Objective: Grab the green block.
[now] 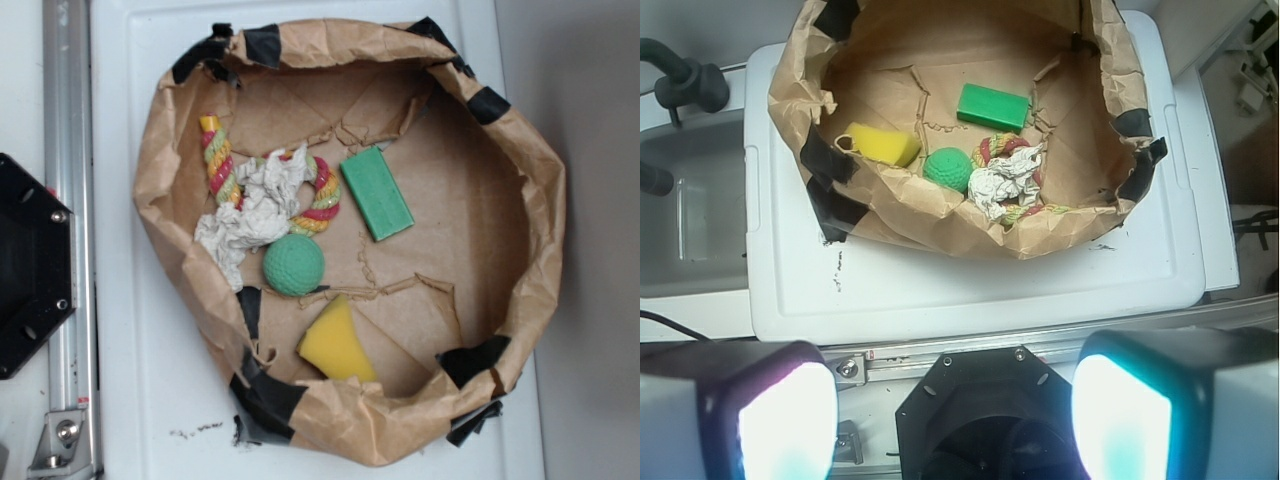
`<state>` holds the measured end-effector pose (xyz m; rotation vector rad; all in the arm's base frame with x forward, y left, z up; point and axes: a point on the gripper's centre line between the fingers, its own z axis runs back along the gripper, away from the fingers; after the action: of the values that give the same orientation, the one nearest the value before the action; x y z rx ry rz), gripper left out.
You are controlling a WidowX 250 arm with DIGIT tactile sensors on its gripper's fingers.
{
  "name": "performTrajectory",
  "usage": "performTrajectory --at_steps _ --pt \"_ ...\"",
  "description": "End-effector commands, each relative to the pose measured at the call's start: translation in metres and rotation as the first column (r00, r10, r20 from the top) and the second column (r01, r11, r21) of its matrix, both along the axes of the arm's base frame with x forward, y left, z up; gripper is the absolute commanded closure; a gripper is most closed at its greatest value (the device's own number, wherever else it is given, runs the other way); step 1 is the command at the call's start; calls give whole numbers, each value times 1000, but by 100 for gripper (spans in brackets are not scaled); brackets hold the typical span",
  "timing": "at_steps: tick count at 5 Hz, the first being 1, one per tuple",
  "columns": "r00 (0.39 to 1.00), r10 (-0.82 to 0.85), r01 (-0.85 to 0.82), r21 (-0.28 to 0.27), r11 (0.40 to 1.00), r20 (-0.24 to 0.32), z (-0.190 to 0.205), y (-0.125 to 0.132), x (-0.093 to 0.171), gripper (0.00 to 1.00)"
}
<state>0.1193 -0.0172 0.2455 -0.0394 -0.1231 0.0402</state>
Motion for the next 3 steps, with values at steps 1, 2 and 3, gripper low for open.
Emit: performTrajectory --at_steps 1,2,3 --pt "1000 0 0 0 1000 0 0 0 0 0" --pt "995 -98 96 49 994 30 -37 12 50 0" --pt "992 -128 127 78 989 3 -63 14 91 0"
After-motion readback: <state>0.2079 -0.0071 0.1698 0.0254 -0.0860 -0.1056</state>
